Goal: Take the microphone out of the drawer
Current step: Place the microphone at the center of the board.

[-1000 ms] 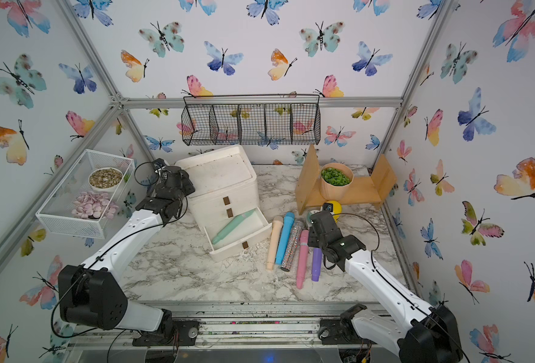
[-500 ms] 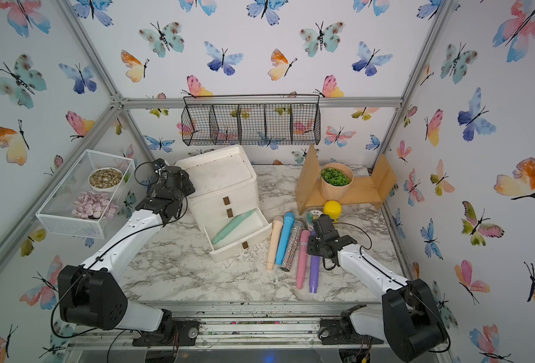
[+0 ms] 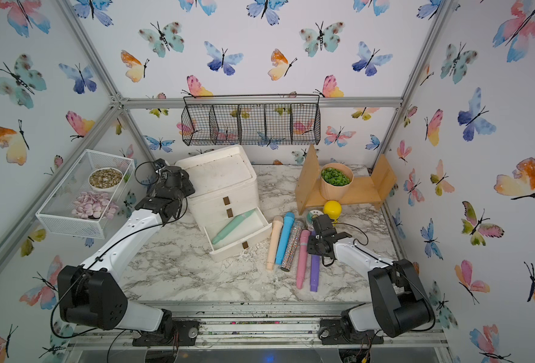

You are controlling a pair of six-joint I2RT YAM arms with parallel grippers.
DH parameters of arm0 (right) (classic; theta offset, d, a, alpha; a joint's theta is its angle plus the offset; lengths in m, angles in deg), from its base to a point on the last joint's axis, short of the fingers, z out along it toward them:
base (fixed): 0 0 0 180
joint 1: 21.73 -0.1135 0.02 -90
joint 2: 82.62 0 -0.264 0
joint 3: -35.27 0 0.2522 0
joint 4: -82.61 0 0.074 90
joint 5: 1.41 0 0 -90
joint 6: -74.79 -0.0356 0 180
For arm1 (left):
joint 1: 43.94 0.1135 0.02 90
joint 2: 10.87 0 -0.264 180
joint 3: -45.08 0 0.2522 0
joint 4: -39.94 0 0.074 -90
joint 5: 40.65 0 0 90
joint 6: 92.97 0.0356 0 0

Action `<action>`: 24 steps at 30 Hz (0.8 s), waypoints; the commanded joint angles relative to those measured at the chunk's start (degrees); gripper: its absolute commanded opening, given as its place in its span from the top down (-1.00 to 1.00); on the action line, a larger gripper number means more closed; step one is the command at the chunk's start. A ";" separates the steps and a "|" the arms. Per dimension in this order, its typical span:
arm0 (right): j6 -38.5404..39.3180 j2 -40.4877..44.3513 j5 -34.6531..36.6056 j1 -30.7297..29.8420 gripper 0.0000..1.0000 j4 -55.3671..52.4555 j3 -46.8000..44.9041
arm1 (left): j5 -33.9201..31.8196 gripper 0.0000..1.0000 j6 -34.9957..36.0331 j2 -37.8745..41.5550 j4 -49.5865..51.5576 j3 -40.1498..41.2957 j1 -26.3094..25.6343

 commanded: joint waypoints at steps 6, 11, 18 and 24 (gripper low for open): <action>-0.22 -2.77 -2.67 0.47 -0.06 1.11 2.85 | 3.12 0.02 2.10 0.30 4.71 -1.08 0.10; -0.84 -2.15 -2.87 0.56 -0.18 -0.03 3.90 | 4.64 -0.24 3.26 0.49 5.62 -1.95 0.10; -0.85 2.33 -2.26 0.56 -0.28 -3.23 6.00 | 5.09 -0.49 5.84 2.32 6.04 -2.32 0.10; -0.11 6.83 -2.50 0.56 -0.29 -6.05 8.71 | 5.11 -0.50 8.45 4.84 6.74 -2.49 0.17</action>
